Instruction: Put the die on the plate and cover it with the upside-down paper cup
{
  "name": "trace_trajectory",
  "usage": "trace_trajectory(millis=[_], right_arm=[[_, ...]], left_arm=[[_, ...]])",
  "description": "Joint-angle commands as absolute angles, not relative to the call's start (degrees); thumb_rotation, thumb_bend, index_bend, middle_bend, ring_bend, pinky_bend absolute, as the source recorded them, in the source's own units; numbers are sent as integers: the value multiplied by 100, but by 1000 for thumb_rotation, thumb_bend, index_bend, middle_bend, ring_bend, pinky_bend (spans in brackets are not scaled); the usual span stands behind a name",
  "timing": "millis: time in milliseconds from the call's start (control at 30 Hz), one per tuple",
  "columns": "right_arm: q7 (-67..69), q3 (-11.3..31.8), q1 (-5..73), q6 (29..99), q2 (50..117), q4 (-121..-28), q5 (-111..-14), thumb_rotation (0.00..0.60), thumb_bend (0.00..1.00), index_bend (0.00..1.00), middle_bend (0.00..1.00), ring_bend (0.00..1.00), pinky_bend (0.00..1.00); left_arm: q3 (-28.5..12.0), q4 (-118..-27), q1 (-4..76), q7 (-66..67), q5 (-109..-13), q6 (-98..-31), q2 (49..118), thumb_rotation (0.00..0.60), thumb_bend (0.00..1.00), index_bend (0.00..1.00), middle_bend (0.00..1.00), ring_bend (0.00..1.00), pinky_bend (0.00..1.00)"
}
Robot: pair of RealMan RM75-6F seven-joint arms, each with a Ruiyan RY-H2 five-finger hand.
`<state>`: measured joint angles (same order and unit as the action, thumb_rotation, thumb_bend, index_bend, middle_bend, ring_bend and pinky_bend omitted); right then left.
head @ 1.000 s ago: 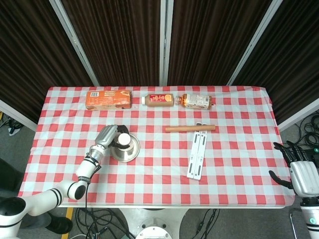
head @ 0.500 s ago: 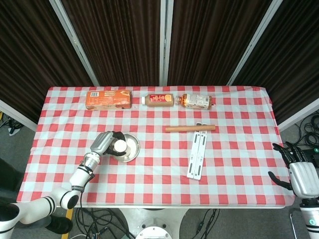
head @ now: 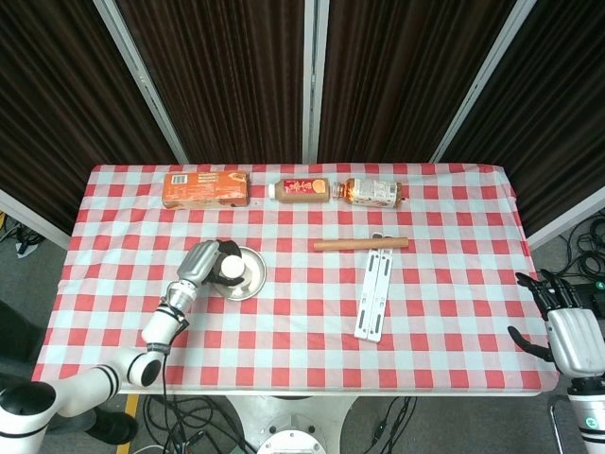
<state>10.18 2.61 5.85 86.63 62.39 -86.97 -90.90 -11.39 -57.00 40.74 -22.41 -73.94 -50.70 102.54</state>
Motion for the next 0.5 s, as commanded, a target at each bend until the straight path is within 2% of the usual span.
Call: trace_trajectory(millis=[33,200,500], right_arm=[[1009,264,600,8638,6244,-8694,-9086,600,129,123,248,82,140],[1012,276,615,8598,6253,-8689,-9046,600,128,123,248,82,140],[999,281,613,8581,6249,-8704,-9015,600,129,122,248,82,140]], left_arm=[[-948,-6005,3869,-2270,-7606,-5353,10088,600,190,488,530,391,324],[-946,-6139,3891,-2072,-7641,-5371,10021,600,190,488,528,391,323],[-1354,-5325,4288,-1957,-7174,-4827,10420,600,190,488,527,391,322]])
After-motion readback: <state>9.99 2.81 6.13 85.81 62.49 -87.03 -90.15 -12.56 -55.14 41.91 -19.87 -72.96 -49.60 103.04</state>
